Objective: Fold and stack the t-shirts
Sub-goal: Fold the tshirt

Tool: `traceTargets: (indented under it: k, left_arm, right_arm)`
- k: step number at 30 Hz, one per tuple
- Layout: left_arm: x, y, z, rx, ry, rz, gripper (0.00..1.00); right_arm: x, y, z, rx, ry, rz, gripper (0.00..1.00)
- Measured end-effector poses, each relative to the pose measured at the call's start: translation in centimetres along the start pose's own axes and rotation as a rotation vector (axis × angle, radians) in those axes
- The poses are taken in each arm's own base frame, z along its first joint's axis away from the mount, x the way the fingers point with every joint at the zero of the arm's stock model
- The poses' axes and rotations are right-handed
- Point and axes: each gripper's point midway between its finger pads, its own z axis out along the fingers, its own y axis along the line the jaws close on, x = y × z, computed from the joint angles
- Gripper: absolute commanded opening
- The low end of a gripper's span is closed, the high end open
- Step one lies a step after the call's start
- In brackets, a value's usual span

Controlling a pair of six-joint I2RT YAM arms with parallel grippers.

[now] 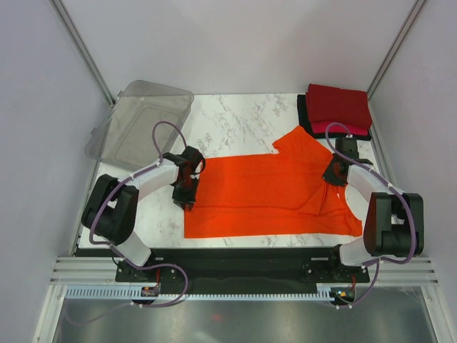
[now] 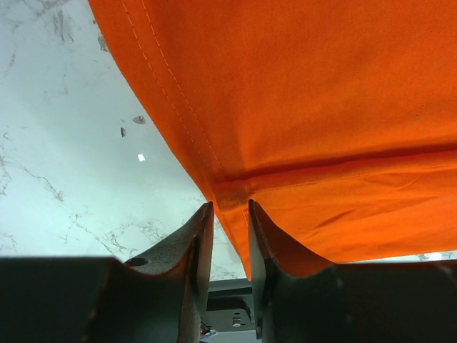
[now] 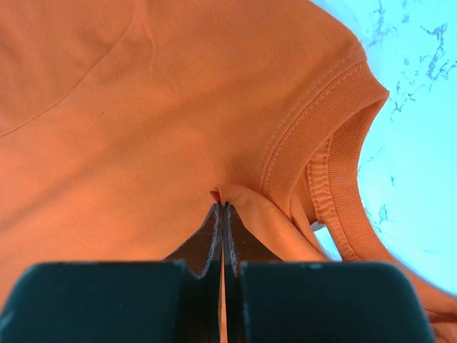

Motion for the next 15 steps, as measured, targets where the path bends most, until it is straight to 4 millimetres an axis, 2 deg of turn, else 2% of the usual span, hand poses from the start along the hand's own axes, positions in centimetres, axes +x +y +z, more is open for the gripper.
traceTargets:
  k: [6, 7, 10, 11, 13, 15]
  left_arm:
    - [0.14, 0.03, 0.44, -0.005, 0.016, 0.000, 0.33]
    - [0.13, 0.03, 0.44, -0.005, 0.015, 0.000, 0.31]
    - [0.13, 0.02, 0.47, -0.005, 0.016, -0.002, 0.16]
    - [0.13, 0.02, 0.47, -0.005, 0.016, -0.002, 0.08]
    - [0.13, 0.03, 0.48, -0.006, 0.016, -0.002, 0.02]
    - [0.14, 0.05, 0.50, -0.007, 0.017, -0.002, 0.02]
  right_arm:
    - [-0.02, 0.00, -0.01, 0.000, -0.001, 0.000, 0.00]
    - [-0.02, 0.00, -0.01, 0.000, -0.001, 0.000, 0.00]
    - [-0.02, 0.00, -0.01, 0.000, -0.001, 0.000, 0.00]
    - [-0.02, 0.00, -0.01, 0.000, -0.001, 0.000, 0.00]
    - [-0.02, 0.00, -0.01, 0.000, -0.001, 0.000, 0.00]
    - [-0.03, -0.01, 0.00, 0.001, -0.001, 0.000, 0.00]
